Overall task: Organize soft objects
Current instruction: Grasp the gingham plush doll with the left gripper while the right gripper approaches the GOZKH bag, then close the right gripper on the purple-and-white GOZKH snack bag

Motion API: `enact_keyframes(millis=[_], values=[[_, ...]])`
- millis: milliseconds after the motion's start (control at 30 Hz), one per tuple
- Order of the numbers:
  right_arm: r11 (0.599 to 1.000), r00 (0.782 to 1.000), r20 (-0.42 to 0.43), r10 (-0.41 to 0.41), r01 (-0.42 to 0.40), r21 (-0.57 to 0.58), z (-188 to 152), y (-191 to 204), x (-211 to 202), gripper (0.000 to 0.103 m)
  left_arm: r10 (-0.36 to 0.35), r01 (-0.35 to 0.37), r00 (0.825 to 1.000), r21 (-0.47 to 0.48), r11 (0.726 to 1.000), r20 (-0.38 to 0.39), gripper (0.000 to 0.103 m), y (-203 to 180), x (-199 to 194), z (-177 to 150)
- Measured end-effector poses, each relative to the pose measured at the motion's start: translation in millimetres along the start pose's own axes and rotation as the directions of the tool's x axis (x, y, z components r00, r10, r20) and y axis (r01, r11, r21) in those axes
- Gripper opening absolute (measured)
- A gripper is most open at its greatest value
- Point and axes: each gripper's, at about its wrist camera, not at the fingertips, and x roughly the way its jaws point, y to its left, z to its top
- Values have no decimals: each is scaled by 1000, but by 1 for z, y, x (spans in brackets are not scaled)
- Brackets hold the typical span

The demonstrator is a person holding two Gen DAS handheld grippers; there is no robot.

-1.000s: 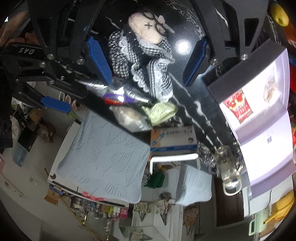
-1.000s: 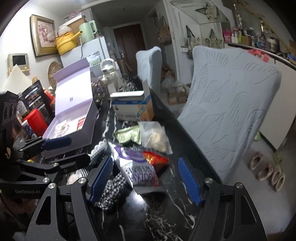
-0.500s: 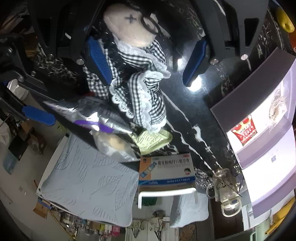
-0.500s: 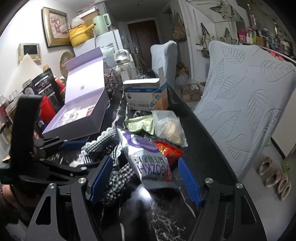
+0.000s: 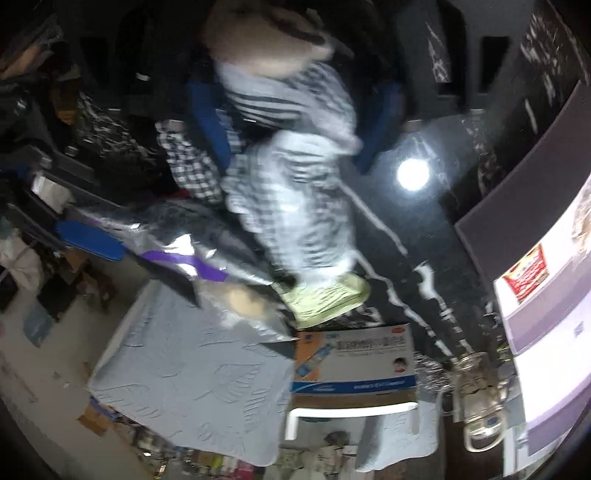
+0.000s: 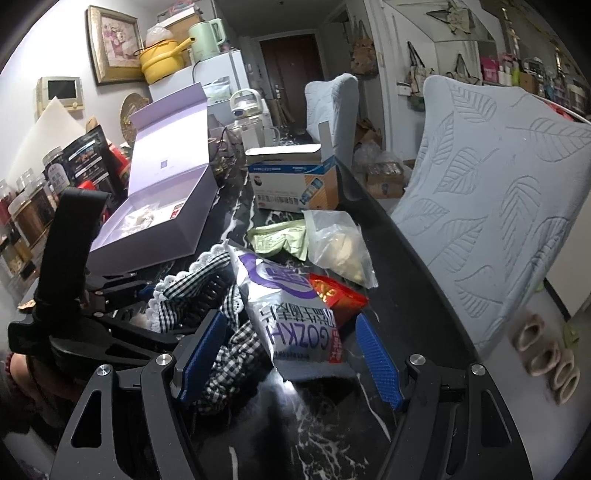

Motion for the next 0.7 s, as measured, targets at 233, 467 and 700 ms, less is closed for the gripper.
enact_keyframes(millis=[233,467,700], values=[[1000,1000,-5,0,0,-26,7,5,13,74,7,-7,1000,7,1000,11,46,8,-10,-2],[999,999,-50,7,-9,-31,7,8,32,74,49,-48,999,-37,998,24,46,24,-32,-17],[998,997,-71,-39,35,-54,9,12,43,74,55,-52,998,-97,994,32,46,37,-40,-31]])
